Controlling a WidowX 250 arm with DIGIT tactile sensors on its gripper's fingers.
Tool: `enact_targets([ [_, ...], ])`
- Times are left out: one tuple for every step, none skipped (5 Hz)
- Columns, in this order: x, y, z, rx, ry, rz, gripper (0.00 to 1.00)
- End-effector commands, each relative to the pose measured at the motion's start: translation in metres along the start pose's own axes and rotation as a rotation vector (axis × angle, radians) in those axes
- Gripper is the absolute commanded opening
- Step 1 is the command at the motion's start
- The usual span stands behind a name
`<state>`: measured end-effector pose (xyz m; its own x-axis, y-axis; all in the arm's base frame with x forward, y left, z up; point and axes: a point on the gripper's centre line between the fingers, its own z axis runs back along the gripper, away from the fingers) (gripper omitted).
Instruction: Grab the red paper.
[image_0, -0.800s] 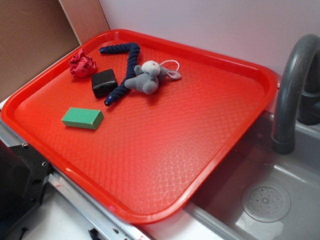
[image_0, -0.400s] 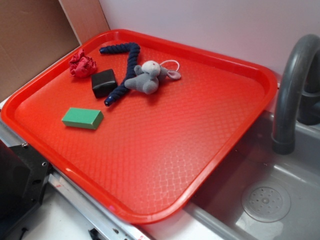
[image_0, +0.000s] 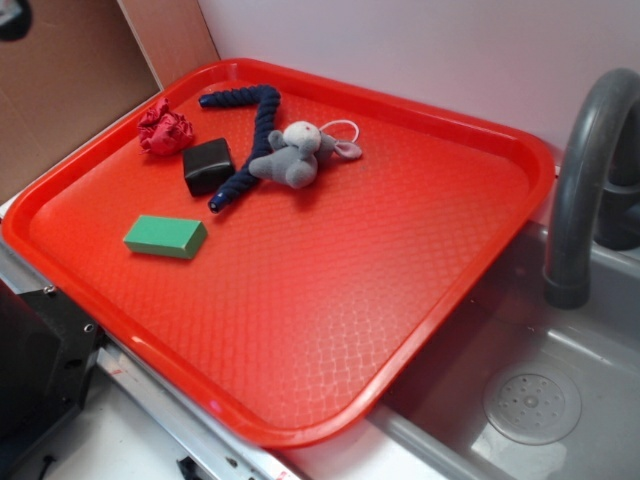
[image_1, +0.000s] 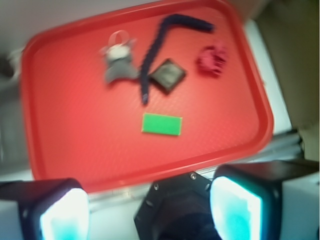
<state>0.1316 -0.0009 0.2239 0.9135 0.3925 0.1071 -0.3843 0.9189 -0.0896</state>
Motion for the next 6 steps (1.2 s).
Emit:
enact_targets([
  [0.051, 0.024, -0.039, 0.012, -0.192, 0.484, 1.0],
  [0.085, 0.044, -0.072, 0.076, -0.301, 0.695, 1.0],
  [0.105, 0.054, -0.094, 0.17, -0.397, 0.763, 1.0],
  [0.122, 0.066, -0.126, 0.212, -0.347, 0.789, 1.0],
  [0.131, 0.074, -0.15, 0.254, -0.325, 0.797, 1.0],
  [0.137, 0.083, -0.168, 0.306, -0.32, 0.796, 1.0],
])
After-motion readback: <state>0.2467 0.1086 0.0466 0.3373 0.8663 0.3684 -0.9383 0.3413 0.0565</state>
